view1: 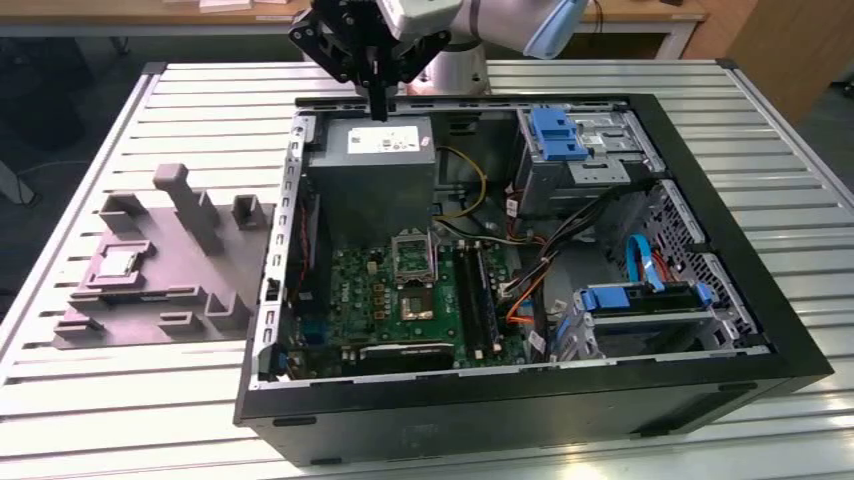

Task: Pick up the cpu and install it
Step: 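Reach for the cpu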

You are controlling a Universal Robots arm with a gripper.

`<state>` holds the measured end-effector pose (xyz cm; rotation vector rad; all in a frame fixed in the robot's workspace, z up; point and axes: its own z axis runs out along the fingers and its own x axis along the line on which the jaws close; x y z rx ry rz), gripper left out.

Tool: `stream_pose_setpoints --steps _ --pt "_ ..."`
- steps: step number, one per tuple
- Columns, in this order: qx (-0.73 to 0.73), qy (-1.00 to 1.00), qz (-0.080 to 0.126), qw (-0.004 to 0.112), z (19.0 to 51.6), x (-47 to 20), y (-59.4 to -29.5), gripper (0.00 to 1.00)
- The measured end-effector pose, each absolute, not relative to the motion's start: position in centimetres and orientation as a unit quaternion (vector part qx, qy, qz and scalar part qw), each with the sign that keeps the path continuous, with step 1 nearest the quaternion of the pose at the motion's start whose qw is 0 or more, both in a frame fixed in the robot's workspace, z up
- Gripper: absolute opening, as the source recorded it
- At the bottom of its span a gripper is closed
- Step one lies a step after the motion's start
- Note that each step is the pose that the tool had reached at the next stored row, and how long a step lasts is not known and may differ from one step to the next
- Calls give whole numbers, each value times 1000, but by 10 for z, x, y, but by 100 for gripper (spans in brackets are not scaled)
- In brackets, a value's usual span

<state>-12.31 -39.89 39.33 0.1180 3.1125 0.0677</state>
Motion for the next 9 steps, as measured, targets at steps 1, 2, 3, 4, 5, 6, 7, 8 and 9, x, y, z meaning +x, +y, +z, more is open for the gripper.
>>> stream_pose_setpoints --steps 1,2,3,4,5,6,7,8,9 --pt "38 999 22 13 393 -123 -399 11" --pt "38 999 22 13 393 -124 -399 11" --pt "38 999 22 13 393 -124 -399 11" --pt "38 999 22 13 393 -124 -399 11" --pt "38 999 22 13 393 -124 -399 11" --pt "38 999 22 13 393 -125 -399 11" --pt "38 999 22 13 393 -125 -399 11" --pt "38 999 22 13 393 -126 -399 11" --pt "38 999 22 13 393 -126 -399 11"
